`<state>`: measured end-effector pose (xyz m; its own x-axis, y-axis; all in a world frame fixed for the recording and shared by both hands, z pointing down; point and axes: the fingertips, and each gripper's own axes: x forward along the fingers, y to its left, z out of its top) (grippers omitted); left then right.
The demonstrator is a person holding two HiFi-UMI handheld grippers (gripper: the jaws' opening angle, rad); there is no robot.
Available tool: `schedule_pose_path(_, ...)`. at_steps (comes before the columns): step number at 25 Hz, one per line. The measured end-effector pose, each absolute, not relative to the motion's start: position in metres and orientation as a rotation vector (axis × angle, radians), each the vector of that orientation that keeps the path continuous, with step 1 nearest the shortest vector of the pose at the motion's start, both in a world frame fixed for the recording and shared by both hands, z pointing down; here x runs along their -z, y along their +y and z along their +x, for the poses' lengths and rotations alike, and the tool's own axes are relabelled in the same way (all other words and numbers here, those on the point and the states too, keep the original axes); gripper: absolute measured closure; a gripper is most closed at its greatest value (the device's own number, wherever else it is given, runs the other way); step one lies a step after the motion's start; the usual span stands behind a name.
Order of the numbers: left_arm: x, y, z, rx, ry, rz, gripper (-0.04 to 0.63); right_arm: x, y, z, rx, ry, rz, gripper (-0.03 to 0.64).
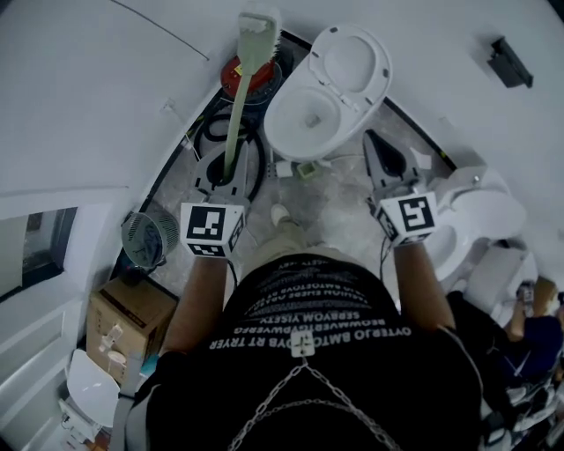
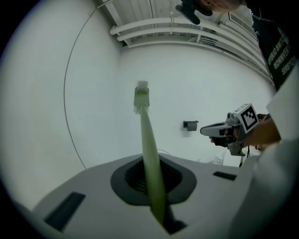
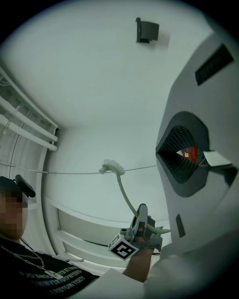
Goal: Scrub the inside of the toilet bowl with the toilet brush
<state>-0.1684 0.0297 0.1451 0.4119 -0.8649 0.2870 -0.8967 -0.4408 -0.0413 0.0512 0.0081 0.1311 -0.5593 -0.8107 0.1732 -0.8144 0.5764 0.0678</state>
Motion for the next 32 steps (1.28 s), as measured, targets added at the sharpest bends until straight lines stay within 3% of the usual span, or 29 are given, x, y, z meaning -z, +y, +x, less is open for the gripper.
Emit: schedule_pose_path(32,-0.227,-0.067,-0.159,-0.569,-1.382,2.476,0.594,-0.162,-0.088,0.069,-0.117,-2.573,1.481,0.614)
